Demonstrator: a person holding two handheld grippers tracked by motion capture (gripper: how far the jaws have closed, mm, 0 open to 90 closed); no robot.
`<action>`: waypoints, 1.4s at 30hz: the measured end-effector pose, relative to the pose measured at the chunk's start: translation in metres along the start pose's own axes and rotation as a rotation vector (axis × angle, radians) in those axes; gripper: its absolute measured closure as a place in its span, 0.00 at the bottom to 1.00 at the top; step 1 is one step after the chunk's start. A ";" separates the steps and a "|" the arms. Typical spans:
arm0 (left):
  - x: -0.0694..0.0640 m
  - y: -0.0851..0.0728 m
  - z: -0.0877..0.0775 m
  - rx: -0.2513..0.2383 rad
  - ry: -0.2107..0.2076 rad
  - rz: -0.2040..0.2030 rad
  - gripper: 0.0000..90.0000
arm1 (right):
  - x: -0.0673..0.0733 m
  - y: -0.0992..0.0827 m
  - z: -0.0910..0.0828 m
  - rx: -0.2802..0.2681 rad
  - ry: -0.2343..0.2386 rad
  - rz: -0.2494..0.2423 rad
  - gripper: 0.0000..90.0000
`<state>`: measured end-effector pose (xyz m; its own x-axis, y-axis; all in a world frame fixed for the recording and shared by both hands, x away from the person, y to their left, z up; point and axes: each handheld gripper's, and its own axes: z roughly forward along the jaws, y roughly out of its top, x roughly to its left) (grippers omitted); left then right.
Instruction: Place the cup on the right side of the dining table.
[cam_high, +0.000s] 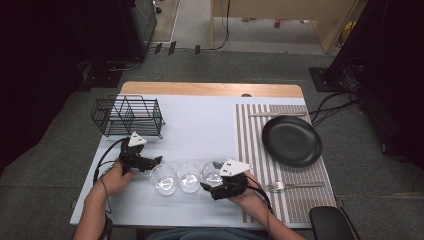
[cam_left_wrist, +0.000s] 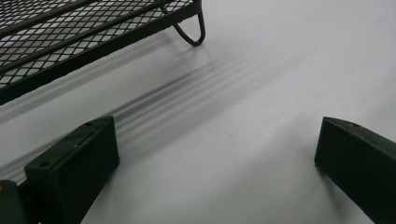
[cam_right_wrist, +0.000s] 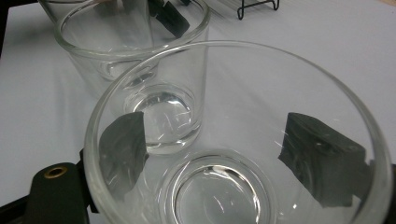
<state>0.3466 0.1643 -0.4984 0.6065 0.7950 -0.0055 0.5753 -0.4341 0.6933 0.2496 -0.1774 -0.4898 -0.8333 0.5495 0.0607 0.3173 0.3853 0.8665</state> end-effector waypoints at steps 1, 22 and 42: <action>0.000 0.000 0.000 0.000 0.000 0.000 0.00 | 0.000 0.000 0.000 0.000 0.000 0.000 0.22; 0.000 0.000 0.000 0.000 0.000 0.000 0.00 | -0.005 0.005 -0.003 0.010 0.003 0.020 0.22; 0.000 0.000 0.000 0.000 0.000 0.000 0.00 | -0.012 0.008 -0.004 0.016 -0.012 0.051 0.22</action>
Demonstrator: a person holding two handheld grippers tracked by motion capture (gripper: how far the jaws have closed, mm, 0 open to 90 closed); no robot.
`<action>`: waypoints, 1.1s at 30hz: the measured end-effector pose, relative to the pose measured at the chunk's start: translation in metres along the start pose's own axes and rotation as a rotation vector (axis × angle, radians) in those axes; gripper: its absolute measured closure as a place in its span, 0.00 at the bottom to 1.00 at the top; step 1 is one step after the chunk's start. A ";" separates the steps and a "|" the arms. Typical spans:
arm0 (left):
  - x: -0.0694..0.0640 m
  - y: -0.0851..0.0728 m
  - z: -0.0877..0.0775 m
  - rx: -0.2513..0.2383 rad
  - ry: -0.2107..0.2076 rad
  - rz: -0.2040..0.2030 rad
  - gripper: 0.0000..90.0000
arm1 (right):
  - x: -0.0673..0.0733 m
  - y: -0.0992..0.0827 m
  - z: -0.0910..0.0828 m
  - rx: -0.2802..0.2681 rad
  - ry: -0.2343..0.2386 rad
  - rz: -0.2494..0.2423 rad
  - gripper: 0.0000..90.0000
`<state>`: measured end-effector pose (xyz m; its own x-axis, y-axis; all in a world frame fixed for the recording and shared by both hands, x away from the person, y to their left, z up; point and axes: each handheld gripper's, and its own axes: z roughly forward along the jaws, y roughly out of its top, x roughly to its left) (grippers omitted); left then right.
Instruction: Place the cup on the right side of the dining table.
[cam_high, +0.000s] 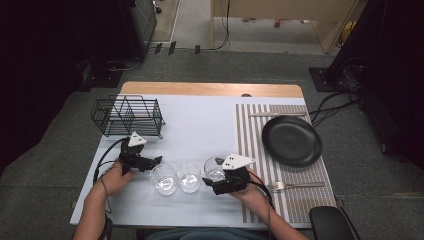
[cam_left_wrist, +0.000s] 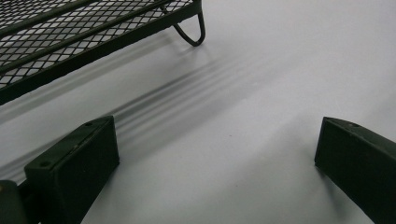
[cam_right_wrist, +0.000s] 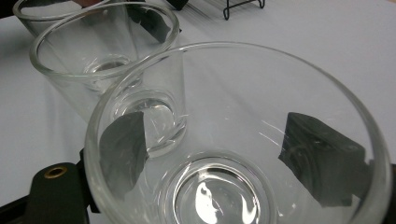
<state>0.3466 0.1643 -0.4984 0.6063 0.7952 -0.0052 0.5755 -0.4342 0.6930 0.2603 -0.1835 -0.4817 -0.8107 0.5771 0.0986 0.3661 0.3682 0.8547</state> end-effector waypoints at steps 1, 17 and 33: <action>0.000 0.000 0.000 0.000 0.000 0.000 0.00 | 0.000 0.000 0.000 -0.001 -0.001 0.000 0.22; 0.000 0.000 0.000 -0.001 -0.001 0.000 0.00 | -0.009 0.004 -0.001 -0.008 -0.026 0.024 0.22; 0.000 0.000 0.000 -0.001 -0.002 -0.001 0.00 | -0.014 0.008 0.002 -0.006 -0.021 0.037 0.22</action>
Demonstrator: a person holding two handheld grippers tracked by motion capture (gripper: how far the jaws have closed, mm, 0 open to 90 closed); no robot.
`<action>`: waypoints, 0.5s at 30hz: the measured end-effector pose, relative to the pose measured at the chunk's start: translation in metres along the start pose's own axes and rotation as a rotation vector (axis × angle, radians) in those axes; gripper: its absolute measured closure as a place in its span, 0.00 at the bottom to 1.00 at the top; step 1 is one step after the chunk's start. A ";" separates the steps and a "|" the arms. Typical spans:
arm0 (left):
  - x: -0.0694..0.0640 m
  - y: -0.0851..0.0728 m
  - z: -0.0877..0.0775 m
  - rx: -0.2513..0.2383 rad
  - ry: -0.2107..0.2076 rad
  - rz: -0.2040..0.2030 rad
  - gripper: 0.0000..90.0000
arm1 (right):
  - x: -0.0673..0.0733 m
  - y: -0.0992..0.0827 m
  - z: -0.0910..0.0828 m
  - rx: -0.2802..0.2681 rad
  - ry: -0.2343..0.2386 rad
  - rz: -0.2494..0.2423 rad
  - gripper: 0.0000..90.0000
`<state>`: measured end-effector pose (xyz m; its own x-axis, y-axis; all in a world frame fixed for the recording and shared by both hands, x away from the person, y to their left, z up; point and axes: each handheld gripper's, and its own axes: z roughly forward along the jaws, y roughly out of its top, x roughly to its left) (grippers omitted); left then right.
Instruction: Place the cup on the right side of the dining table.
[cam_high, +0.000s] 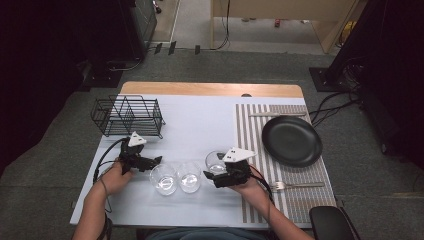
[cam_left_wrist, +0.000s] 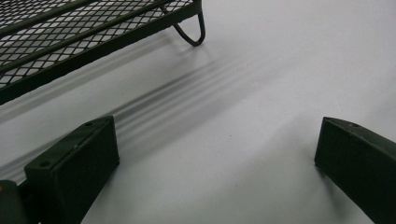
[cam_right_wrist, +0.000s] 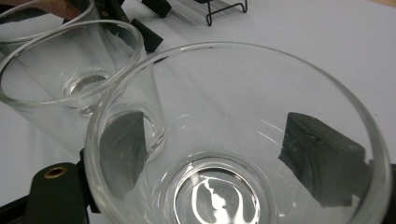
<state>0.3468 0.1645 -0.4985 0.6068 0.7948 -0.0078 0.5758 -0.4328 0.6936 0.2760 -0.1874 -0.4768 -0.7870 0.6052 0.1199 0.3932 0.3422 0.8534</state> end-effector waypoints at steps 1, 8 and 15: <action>0.000 0.000 0.000 0.000 0.000 0.000 0.00 | -0.001 0.001 0.000 -0.002 -0.002 -0.001 0.22; 0.000 0.000 0.000 0.000 0.000 0.000 0.00 | -0.005 0.004 0.001 -0.005 -0.004 0.008 0.22; 0.000 0.000 0.000 0.001 0.000 0.000 0.00 | -0.008 0.005 0.002 -0.004 -0.007 0.020 0.22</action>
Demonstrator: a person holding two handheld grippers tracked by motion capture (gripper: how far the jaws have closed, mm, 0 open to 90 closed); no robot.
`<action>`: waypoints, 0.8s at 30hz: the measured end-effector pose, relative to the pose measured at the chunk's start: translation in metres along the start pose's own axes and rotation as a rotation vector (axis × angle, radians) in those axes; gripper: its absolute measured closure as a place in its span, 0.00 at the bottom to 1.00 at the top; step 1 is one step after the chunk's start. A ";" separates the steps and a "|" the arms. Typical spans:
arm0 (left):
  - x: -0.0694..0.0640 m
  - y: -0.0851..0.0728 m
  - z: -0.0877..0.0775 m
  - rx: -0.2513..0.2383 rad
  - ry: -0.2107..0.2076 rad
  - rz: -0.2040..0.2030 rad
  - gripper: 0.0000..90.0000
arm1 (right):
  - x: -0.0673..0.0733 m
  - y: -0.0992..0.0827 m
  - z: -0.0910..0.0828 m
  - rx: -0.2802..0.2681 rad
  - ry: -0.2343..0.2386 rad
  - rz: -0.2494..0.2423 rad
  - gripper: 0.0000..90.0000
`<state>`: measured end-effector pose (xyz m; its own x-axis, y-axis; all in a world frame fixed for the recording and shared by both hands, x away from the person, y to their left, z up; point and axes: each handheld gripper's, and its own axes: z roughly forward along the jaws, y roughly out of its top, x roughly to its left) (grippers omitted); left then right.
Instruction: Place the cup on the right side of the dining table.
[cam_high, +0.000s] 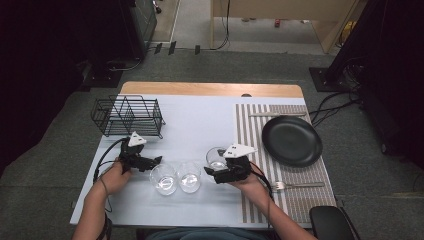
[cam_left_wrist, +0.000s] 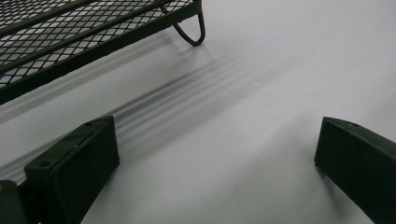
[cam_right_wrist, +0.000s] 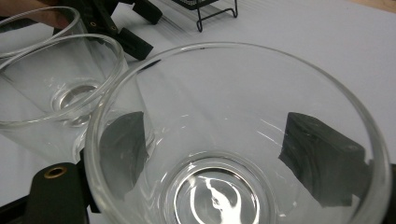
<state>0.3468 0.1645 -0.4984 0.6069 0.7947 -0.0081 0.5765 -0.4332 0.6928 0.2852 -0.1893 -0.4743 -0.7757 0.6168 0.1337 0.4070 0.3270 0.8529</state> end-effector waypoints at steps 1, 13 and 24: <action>0.000 0.000 0.000 -0.001 0.000 0.000 0.00 | 0.000 0.000 0.000 0.003 -0.001 0.003 0.22; 0.000 0.000 0.000 0.000 0.000 0.000 0.00 | 0.000 0.000 0.004 0.005 0.001 0.005 0.22; 0.000 0.000 0.000 0.000 0.000 0.000 0.00 | -0.003 0.002 0.004 0.007 -0.010 -0.001 0.22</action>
<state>0.3468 0.1645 -0.4984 0.6070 0.7947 -0.0080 0.5762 -0.4332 0.6930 0.2900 -0.1877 -0.4753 -0.7712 0.6237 0.1274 0.4097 0.3331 0.8492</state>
